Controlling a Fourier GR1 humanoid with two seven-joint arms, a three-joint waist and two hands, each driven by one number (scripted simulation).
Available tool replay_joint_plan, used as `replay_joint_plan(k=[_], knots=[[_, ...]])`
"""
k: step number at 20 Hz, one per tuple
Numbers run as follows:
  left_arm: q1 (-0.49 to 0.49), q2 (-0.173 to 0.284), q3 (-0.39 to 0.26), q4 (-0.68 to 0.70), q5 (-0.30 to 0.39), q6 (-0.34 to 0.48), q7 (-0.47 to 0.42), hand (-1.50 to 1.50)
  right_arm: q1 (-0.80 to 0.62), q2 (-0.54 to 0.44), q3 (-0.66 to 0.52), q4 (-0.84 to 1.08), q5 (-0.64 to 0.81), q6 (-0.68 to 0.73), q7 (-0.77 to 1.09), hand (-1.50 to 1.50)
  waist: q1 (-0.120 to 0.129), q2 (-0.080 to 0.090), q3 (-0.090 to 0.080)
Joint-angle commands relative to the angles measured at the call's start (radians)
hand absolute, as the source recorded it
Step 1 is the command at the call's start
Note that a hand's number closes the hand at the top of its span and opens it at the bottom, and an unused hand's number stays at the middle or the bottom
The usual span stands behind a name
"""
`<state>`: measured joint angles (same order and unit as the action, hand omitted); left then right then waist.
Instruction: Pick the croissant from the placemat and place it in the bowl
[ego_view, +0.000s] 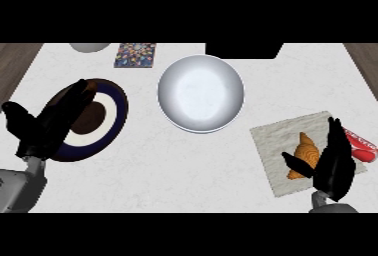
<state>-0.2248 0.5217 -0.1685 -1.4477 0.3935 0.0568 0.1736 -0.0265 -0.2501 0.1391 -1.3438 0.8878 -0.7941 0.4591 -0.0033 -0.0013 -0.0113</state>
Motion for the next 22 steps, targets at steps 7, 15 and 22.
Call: replay_joint_plan(k=[7, 15, 22], knots=[[-0.036, -0.008, -0.003, 0.016, -0.010, -0.006, 0.018, 0.00, -0.260, 0.055, 0.051, -0.095, 0.234, 0.643, 0.597, -1.50, 0.012, -0.004, 0.002], [0.018, -0.012, -0.006, -0.038, -0.008, -0.023, 0.026, 0.00, -0.482, 0.150, -0.006, -0.051, 0.208, 1.039, 0.858, -1.50, 0.021, -0.003, 0.009], [0.014, -0.023, 0.024, -0.004, -0.021, -0.018, 0.008, 0.00, -0.489, 0.211, -0.051, -0.036, 0.240, 1.124, 0.912, -1.50, 0.003, -0.003, 0.010]])
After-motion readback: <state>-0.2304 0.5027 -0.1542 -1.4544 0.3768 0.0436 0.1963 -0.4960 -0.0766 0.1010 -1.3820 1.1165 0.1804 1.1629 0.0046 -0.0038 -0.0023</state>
